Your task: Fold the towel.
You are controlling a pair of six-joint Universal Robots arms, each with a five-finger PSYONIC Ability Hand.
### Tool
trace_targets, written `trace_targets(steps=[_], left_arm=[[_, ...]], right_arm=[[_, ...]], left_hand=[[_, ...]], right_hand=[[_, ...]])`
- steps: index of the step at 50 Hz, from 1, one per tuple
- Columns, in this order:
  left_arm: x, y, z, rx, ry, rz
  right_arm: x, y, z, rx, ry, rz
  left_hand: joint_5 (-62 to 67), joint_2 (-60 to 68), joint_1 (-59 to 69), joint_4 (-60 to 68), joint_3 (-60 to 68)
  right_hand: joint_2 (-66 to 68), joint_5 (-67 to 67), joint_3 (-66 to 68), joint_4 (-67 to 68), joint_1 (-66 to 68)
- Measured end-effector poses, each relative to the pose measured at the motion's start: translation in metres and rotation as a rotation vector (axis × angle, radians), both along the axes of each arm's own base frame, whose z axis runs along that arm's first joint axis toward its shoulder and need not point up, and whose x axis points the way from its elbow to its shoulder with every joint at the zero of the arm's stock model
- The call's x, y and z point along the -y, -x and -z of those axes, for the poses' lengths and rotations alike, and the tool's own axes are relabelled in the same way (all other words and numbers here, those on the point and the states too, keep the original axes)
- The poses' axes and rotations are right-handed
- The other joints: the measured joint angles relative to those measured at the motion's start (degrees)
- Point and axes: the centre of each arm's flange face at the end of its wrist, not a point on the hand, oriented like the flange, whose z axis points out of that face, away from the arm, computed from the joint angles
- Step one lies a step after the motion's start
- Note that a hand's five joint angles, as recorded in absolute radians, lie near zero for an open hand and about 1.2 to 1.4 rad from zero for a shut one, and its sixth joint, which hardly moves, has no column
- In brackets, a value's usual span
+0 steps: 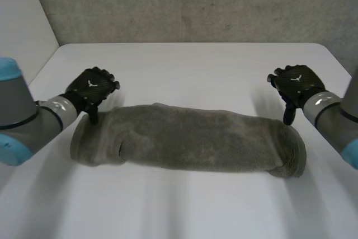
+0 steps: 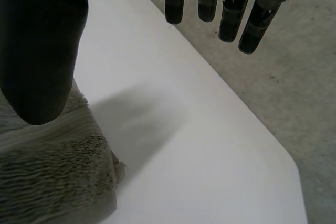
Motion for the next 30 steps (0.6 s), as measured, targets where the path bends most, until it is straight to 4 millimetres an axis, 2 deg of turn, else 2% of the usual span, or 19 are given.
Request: trace_targets(steps=[5, 8, 13, 16, 22, 30], left_arm=[[-0.026, -0.016, -0.022, -0.012, -0.003, -0.03], [-0.047, -0.023, -0.029, -0.019, -0.015, -0.045], [-0.075, -0.032, -0.027, -0.029, -0.056, -0.071], [-0.088, -0.037, -0.018, -0.032, -0.1, -0.09], [-0.094, -0.042, 0.002, -0.034, -0.165, -0.111], [-0.086, -0.04, 0.026, -0.038, -0.219, -0.114]], right_arm=[[-0.035, 0.01, -0.019, 0.01, -0.009, 0.013], [-0.056, 0.015, -0.022, 0.009, -0.037, 0.017], [-0.086, 0.024, -0.013, -0.002, -0.123, 0.026], [-0.102, 0.029, -0.001, -0.011, -0.185, 0.032], [-0.109, 0.031, 0.016, 0.0, -0.212, 0.044], [-0.098, 0.03, 0.044, 0.038, -0.249, 0.07]], left_hand=[[0.2, 0.0, 0.0, 0.0, 0.0], [1.3, 0.0, 0.0, 0.0, 0.0], [3.3, 0.3, 0.0, 0.0, 0.0], [4.8, 1.4, 0.2, 0.0, 0.0], [7.1, 3.8, 0.9, 0.0, 0.0], [8.7, 5.4, 2.5, 0.0, 0.0]], right_hand=[[1.4, 2.6, 0.0, 0.0, 2.3], [5.3, 6.9, 0.0, 0.0, 5.7], [9.5, 11.6, 0.0, 0.0, 9.8], [12.9, 14.8, 0.0, 0.0, 13.5], [19.9, 21.1, 0.0, 0.0, 20.3], [23.9, 25.5, 0.0, 0.0, 24.5]])
